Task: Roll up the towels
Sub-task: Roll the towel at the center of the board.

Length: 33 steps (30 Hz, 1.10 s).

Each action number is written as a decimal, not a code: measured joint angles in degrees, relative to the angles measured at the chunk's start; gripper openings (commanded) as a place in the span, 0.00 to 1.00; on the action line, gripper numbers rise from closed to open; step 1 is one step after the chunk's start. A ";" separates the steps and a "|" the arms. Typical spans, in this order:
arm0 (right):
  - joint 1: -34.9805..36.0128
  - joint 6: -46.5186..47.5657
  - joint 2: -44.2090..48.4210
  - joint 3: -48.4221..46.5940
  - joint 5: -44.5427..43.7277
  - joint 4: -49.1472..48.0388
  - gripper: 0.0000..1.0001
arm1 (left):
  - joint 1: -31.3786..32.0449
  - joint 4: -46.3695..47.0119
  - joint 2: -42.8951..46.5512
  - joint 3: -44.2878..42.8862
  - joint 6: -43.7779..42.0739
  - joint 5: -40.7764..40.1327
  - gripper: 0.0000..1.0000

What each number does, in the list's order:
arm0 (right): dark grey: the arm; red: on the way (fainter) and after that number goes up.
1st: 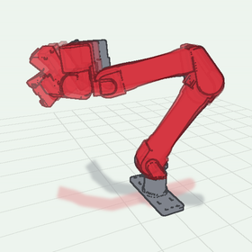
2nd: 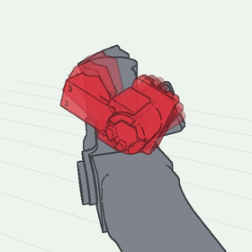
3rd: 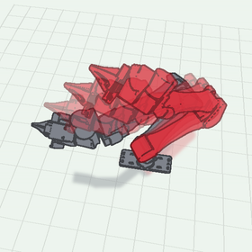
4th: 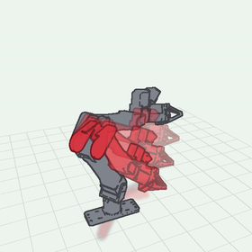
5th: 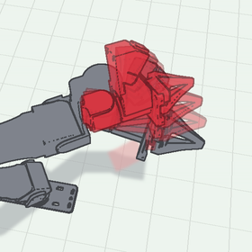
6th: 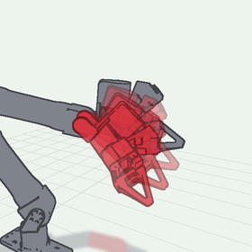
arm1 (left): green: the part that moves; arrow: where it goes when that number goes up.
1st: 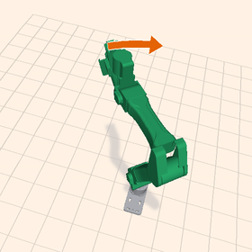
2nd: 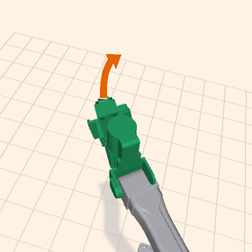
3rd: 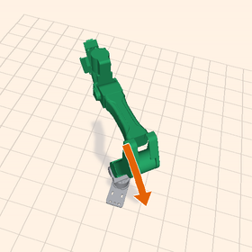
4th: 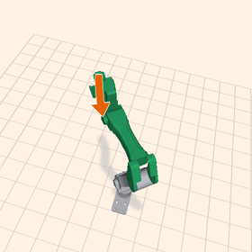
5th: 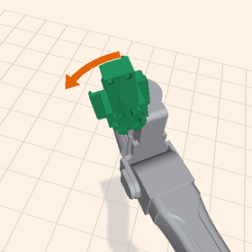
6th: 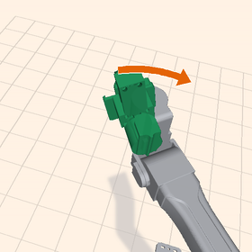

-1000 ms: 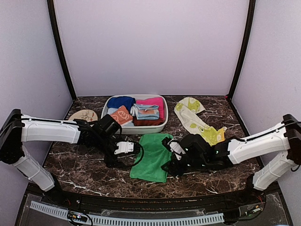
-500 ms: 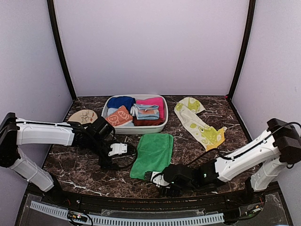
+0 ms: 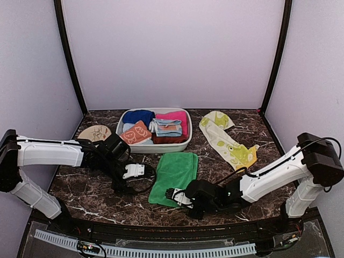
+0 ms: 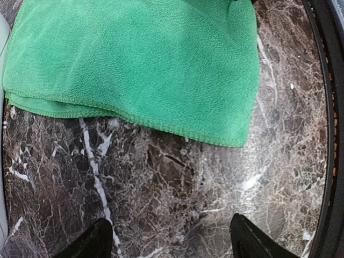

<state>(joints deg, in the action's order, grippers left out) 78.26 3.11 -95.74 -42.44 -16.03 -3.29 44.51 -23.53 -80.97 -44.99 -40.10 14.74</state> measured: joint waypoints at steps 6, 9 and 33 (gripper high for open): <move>-9.16 -9.22 2.58 0.00 15.34 0.48 0.00 | 1.62 -3.98 -0.70 -5.75 -0.17 3.06 0.75; -14.27 -14.64 2.69 0.04 24.15 0.28 0.00 | 4.00 -5.38 -1.66 -10.25 -0.13 5.01 0.75; -28.74 -32.15 -3.50 0.42 56.00 -3.98 0.00 | 10.93 3.23 -15.74 -12.02 2.80 8.57 0.42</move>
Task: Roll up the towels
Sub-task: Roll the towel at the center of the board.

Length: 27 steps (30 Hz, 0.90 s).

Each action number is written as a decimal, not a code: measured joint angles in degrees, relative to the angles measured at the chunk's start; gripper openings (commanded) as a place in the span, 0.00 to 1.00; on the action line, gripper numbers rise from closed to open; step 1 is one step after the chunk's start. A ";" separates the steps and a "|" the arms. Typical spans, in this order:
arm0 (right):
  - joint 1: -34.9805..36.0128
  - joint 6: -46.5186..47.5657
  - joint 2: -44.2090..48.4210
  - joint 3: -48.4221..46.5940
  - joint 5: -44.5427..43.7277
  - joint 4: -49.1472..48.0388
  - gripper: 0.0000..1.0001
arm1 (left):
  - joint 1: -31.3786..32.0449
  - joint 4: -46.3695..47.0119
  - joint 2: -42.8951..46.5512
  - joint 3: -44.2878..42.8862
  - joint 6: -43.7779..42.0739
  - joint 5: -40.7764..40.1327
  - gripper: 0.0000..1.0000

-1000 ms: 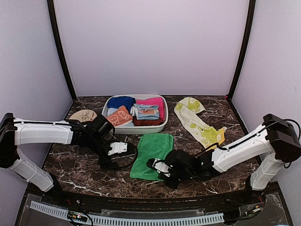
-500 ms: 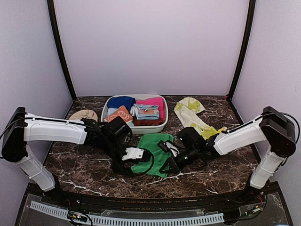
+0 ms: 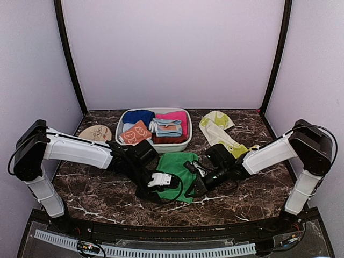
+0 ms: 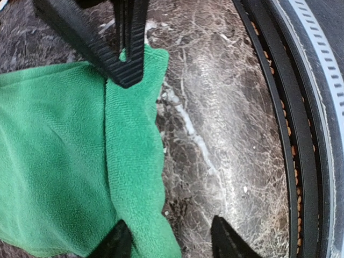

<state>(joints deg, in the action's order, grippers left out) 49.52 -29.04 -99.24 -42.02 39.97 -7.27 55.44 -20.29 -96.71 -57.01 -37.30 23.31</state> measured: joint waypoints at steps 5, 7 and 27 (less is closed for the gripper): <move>-0.22 0.22 0.00 0.09 0.04 0.02 0.00 | -0.20 1.33 -1.70 -0.66 0.46 -0.55 0.33; -0.31 0.48 0.00 0.13 -0.04 0.04 0.00 | -0.63 1.51 -1.84 -0.98 0.66 -0.42 0.27; 13.03 18.38 22.67 8.13 -30.51 -1.33 0.53 | -7.45 -2.34 -11.89 -8.96 8.17 7.45 0.09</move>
<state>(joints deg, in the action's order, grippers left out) 62.54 -10.66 -76.58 -33.89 9.45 -8.60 47.99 -22.63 -108.60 -65.98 -29.12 30.76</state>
